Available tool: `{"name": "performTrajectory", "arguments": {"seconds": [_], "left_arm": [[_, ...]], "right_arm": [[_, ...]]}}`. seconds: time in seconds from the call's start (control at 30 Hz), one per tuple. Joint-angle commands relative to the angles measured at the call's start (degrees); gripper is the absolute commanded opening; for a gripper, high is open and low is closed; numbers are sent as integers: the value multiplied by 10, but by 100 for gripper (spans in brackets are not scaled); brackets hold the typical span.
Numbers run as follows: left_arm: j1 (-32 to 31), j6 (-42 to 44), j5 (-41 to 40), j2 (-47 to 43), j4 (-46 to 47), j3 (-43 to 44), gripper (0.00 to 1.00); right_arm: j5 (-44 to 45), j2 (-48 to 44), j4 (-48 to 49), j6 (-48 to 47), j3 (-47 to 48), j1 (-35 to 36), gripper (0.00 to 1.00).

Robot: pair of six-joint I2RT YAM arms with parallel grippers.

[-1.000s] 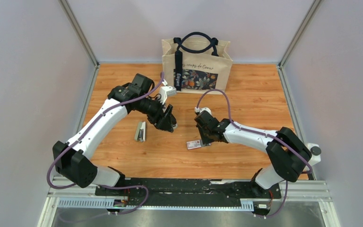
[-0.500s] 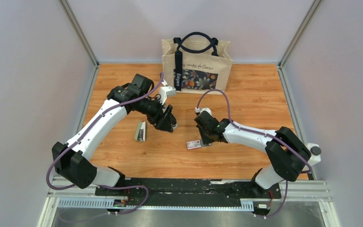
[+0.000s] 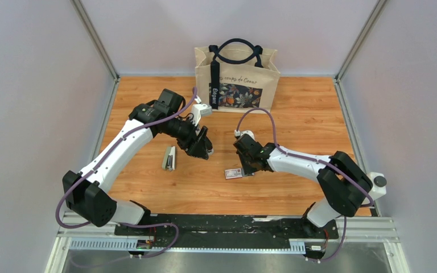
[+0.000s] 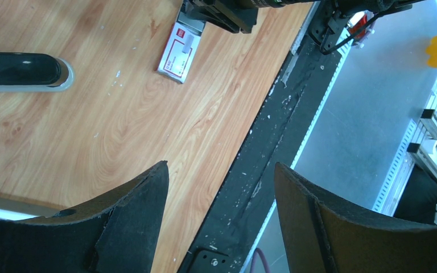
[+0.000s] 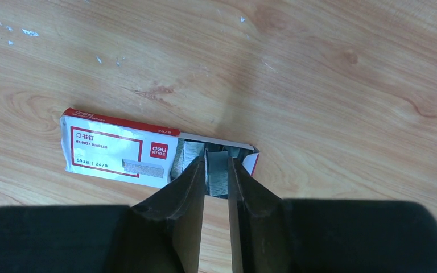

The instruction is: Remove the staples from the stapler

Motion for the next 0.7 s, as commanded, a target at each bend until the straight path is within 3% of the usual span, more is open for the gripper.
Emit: {"name": "performTrajectory", "arguments": {"seconds": [0.0, 0.67], "left_arm": [[-1, 15, 11, -20, 9, 1, 76], [-12, 29, 3, -5, 5, 5, 77]], "right_arm": [[3, 0, 3, -1, 18, 4, 27], [23, -96, -5, 4, -1, -3, 32]]}}
